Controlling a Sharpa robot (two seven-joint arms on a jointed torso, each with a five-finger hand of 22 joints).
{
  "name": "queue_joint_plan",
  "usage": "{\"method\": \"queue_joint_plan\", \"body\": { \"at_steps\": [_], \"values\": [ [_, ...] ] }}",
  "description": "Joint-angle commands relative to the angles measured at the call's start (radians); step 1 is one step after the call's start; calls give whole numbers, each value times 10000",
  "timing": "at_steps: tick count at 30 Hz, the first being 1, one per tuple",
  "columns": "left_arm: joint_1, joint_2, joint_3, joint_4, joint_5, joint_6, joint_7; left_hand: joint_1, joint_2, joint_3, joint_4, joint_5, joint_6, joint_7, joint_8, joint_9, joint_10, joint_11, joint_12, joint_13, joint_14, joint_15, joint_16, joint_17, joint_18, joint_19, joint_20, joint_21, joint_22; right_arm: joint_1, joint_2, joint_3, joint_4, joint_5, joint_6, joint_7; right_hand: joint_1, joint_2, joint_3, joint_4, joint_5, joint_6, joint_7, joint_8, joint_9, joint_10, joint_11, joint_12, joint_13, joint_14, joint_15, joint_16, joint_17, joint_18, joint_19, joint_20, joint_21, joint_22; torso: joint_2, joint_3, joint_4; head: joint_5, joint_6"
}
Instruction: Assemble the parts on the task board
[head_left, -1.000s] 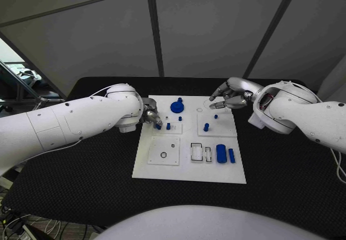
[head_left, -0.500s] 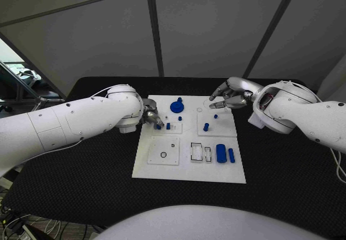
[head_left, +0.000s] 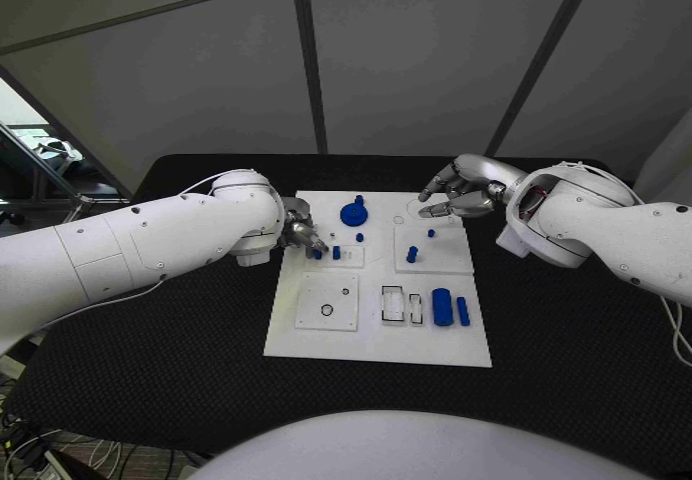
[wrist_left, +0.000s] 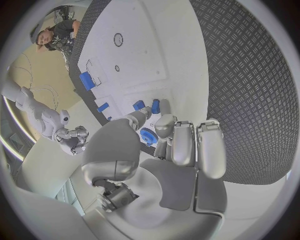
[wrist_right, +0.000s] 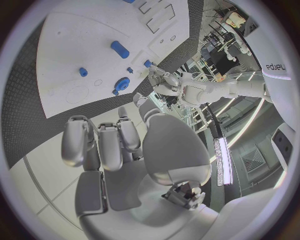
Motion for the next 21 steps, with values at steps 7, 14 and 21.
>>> {"method": "queue_joint_plan", "body": {
  "at_steps": [7, 14, 21],
  "values": [
    [5, -67, 13, 6, -2, -405, -78, -313, -71, -680, 337, -49, 49, 28, -11, 24, -105, 7, 33, -14, 537, -49, 63, 532, -1637, 477, -77, 59, 1581, 18, -24, 7, 32, -23, 4, 88, -32, 61, 10, 58, 28, 40, -38, 44, -9, -56, -1, -45, -10, 443, -79, -34, 19, 108, -66, -19, -47, -10, 9, -9, 6, -21, 26],
    [4, -150, 48, 91, 164, -706, -44, -330, -79, -1032, 499, -39, 40, 19, 2, 36, -115, 2, 30, -24, 537, -51, 62, 533, -1638, 480, -77, 62, 1591, 18, -19, 7, 27, -23, 14, 92, -32, 61, 10, 58, 28, 40, -38, 44, -9, -56, -1, -45, -10, 443, -79, -34, 19, 108, -66, -19, -47, -10, 11, -8, 8, -14, 21],
    [3, -307, 236, 152, 667, -1594, 403, -74, -76, -1401, 647, -6, -241, 111, -77, 18, -631, 77, -630, -805, 521, 2, 23, 494, -1481, 142, -43, -493, 1020, 18, -22, 7, 11, -23, 11, 94, -32, 61, 10, 58, 28, 40, -38, 44, -9, -56, -1, -45, -10, 443, -79, -34, 19, 108, -66, -19, -47, -10, 6, -4, 6, -25, 24]
  ]
}}
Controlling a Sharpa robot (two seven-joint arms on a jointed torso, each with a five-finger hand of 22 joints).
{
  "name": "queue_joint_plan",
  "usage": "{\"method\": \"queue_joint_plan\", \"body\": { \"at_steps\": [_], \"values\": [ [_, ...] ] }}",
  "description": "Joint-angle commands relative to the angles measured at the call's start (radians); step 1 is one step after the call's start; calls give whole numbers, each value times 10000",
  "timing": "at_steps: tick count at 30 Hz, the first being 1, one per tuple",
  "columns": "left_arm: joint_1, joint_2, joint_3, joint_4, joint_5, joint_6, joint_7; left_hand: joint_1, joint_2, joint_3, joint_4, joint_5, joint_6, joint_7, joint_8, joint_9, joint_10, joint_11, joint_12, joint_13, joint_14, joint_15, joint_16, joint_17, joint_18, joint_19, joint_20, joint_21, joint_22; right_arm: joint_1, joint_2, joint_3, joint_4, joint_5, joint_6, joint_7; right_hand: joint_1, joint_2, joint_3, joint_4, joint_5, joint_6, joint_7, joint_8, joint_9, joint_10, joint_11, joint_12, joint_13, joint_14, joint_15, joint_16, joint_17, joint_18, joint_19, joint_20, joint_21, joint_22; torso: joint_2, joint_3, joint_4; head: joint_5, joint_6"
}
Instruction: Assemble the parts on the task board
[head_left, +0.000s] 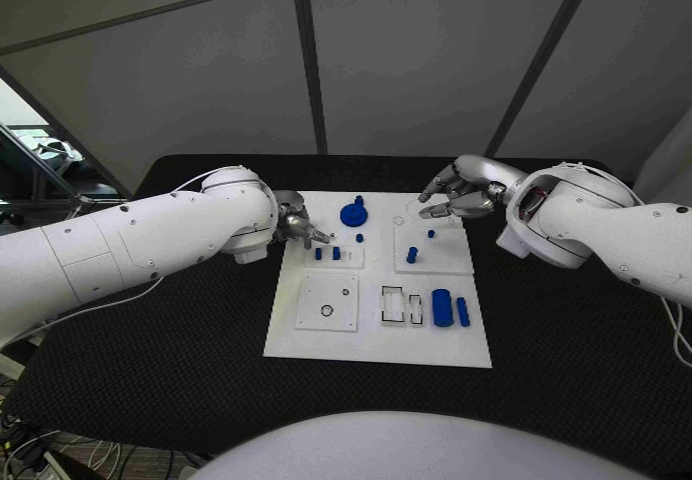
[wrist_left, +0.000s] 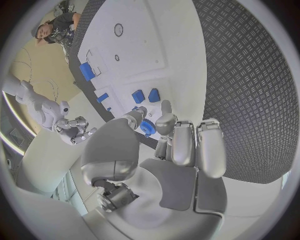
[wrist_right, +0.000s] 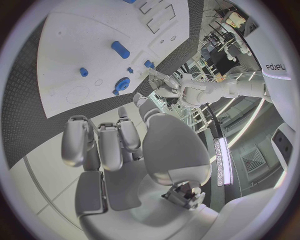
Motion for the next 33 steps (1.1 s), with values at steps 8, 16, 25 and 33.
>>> {"method": "queue_joint_plan", "body": {
  "at_steps": [8, 16, 25, 33],
  "values": [
    [25, -53, 112, 2, 1030, -2238, 2090, 2090, 48, -402, -125, 15, -1664, 880, -851, -673, -3623, 865, -3194, -3222, -1863, 767, -3680, -3070, -173, -3935, 604, -6852, -4935, 18, 0, 7, -19, -23, -20, 95, -40, 49, 6, 66, 27, 37, -38, 43, -13, -102, -1, -111, -80, 429, -79, -82, -40, 121, -105, -20, -83, -75, 0, 11, -6, -28, 34],
    [27, 275, -17, 51, 196, -3145, 4682, 4540, -211, 563, -1226, -25, -1262, 1072, -1959, -2119, -4490, 1209, -4877, -5229, -4061, 1091, -6258, -5608, -128, -4556, 985, -8687, -6168, 18, 41, 6, -35, -23, -117, 192, 43, 60, 131, 64, 33, 96, -66, 80, -19, -955, -38, -1462, -1409, 205, -113, -763, -813, 270, -555, -43, -538, -819, 0, -4, -17, -135, 125],
    [33, 681, -438, -188, -2063, -3475, 6075, 4819, -540, 593, -1611, -3, -304, 909, -2956, -3253, -3748, 1038, -5911, -6925, -1829, 855, -3350, -3952, -220, -2997, 730, -6966, -4862, 17, 113, 5, -72, -23, -217, 261, 66, 25, 218, 68, 42, 134, -86, 90, -31, -1167, -65, -2025, -1967, 184, -140, -987, -1006, 306, -649, -72, -716, -1043, 5, 3, -6, -236, 222],
    [40, 1151, -673, -800, -3179, -3107, 5986, 4684, -653, 644, -1581, -7, -53, 817, -3389, -3706, -3746, 1003, -6317, -7609, -222, 782, -836, -1599, -956, -748, 647, -2889, -1230, 15, 152, 4, -70, -23, -230, 278, 69, 17, 230, 68, 46, 133, -88, 89, -33, -1187, -68, -2089, -2030, 189, -144, -998, -1009, 305, -642, -76, -725, -1045, 10, -10, -21, -257, 268]
  ]
}}
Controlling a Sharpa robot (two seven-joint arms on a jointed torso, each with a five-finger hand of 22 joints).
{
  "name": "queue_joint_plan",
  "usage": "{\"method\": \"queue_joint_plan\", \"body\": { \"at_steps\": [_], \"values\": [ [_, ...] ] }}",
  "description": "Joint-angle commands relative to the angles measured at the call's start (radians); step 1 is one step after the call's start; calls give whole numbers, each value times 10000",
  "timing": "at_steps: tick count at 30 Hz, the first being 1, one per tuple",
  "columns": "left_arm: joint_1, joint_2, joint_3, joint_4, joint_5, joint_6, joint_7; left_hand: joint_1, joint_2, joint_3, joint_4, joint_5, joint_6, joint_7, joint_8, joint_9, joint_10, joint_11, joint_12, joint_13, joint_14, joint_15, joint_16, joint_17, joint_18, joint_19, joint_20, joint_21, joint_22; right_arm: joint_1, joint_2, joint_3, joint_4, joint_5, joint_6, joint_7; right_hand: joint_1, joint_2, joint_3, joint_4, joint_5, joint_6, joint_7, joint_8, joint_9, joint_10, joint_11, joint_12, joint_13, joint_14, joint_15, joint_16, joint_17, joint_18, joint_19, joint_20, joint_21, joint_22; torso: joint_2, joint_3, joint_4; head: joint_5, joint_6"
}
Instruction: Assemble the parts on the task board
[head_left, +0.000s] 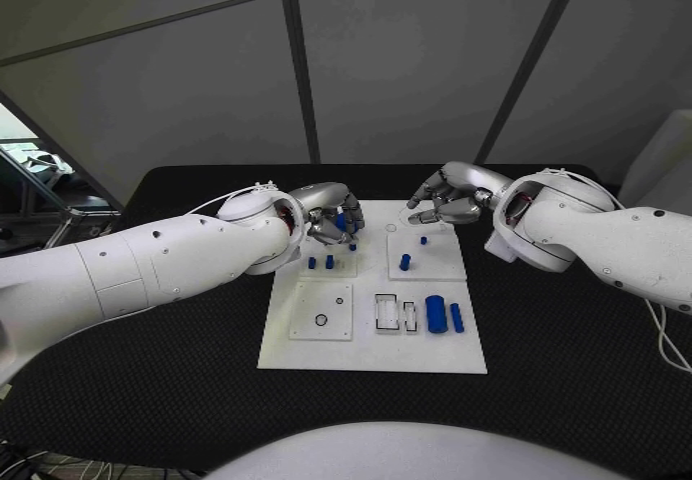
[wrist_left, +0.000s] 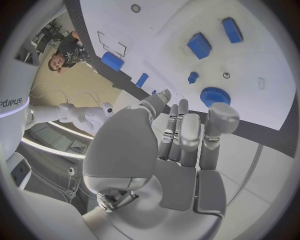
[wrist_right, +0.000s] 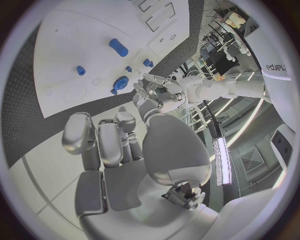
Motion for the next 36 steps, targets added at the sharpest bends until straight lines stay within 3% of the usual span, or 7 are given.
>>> {"method": "queue_joint_plan", "body": {
  "at_steps": [1, 15, 36],
  "values": [
    [25, 175, -23, -278, -1168, 99, 329, -30, -78, 74, -6, -7, 69, -24, -111, -89, -1, -6, -105, -150, 281, -15, 405, 419, 2, 361, -16, 674, 605, 18, 16, 6, 8, -22, -143, 139, 69, 17, 50, -4, 46, 43, 3, 37, -14, -61, 21, -36, -10, 190, -70, -69, -10, 148, -53, 15, -68, -11, 0, -5, -2, -10, 16],
    [25, 821, -74, -1146, -1593, 779, 117, -113, -75, -4, 39, -16, 312, -113, -198, -224, 49, -52, -342, -474, 708, -77, 1044, 1127, -196, 873, -77, 1647, 1496, 18, 32, 6, 24, -22, -147, 136, 67, 13, 55, -1, 47, 39, 3, 34, -16, -51, 21, -38, -13, 195, -72, -66, -1, 147, -47, 13, -70, -8, -2, 8, 2, -79, 15],
    [21, 997, -85, -1433, -1612, 1196, 89, -123, -3, 2, 66, -18, 520, -76, -240, -284, 378, -59, -435, -625, 741, -81, 1086, 1107, -268, 1024, -93, 1959, 1795, 18, 51, 6, 17, -22, -123, 115, 66, 11, 57, 0, 48, 37, 3, 33, -17, -46, 21, -39, -14, 197, -72, -65, 3, 146, -44, 12, -70, -7, -5, 4, 13, -106, -24]
  ]
}}
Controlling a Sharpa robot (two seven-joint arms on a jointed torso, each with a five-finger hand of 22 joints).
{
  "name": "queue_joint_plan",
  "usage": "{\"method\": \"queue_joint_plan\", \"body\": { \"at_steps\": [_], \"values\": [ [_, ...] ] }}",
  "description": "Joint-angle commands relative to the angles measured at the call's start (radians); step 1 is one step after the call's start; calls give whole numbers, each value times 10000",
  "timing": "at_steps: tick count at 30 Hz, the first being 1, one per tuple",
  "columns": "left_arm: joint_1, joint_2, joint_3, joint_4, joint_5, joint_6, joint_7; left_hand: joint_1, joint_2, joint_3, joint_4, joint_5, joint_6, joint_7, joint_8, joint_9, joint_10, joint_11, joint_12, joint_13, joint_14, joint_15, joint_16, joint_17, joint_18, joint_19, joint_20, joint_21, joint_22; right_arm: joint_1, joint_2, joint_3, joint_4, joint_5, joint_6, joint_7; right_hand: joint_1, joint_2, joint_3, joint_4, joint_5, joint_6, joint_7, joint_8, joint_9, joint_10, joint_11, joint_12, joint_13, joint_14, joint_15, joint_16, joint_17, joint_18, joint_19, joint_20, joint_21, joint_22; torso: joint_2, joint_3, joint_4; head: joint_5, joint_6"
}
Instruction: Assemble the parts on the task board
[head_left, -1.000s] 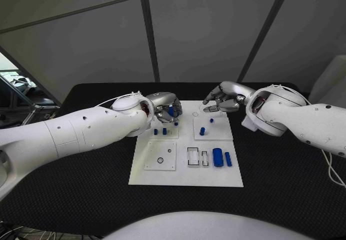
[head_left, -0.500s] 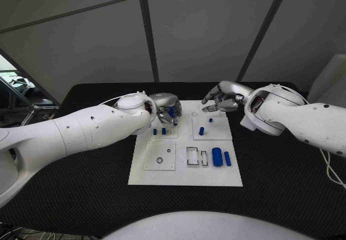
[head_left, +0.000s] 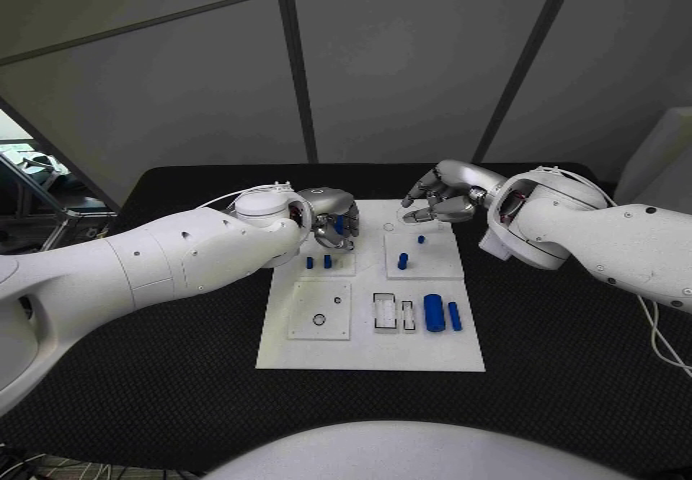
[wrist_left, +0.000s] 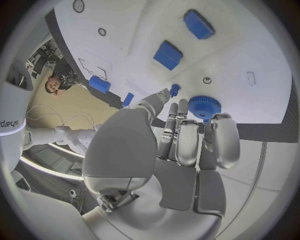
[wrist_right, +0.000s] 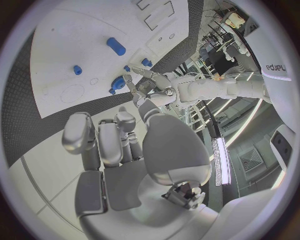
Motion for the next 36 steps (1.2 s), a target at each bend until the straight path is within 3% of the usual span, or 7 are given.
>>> {"method": "queue_joint_plan", "body": {
  "at_steps": [1, 9, 20, 36],
  "values": [
    [15, 69, 1, -64, -85, 168, 26, -31, 87, 44, 30, -15, 94, 16, -52, -19, 126, -25, -62, -35, 329, -9, 62, -12, 36, 87, 10, 72, 164, 18, 14, 7, 10, -22, -86, 79, 66, 11, 58, 1, 48, 37, 2, 33, -10, -47, 21, -41, -15, 197, -74, -65, 1, 148, -45, 12, -32, -9, 6, -6, -11, 10, 0],
    [0, 167, -63, -194, -85, 181, 99, 184, 243, 244, -97, -4, 231, 20, -131, -78, 481, -89, -117, -122, 329, -55, 78, -43, 1, 148, -20, 237, 335, 18, 29, 7, 14, -22, -74, 76, 66, 11, 58, 1, 48, 37, 2, 33, -10, -47, 21, -41, -15, 197, -74, -65, 1, 148, -45, 12, -32, -9, 3, -1, -9, 38, -35],
    [-48, 275, -137, -333, -84, 280, 179, 221, 276, 317, -148, -11, 295, 18, -179, -107, 603, -109, -166, -160, 327, -69, 82, -62, -19, 178, -38, 321, 421, 18, 46, 7, 13, -22, -56, 66, 57, 11, 65, 11, 51, 35, 2, 32, -12, -22, 20, -35, -12, 208, -76, -56, 20, 147, -37, 8, -37, -10, 1, 2, -15, 9, -51],
    [-86, 395, -158, -624, -84, 467, 93, 297, 399, 471, -239, -10, 432, 30, -248, -148, 809, -123, -250, -213, 324, -88, 94, -85, -29, 187, -57, 365, 477, 18, 45, 7, 18, -22, -40, 53, 57, 11, 65, 11, 51, 35, 2, 32, -12, -22, 20, -35, -12, 208, -76, -56, 20, 147, -37, 8, -37, -10, 3, 3, -13, -24, -91]
  ]
}}
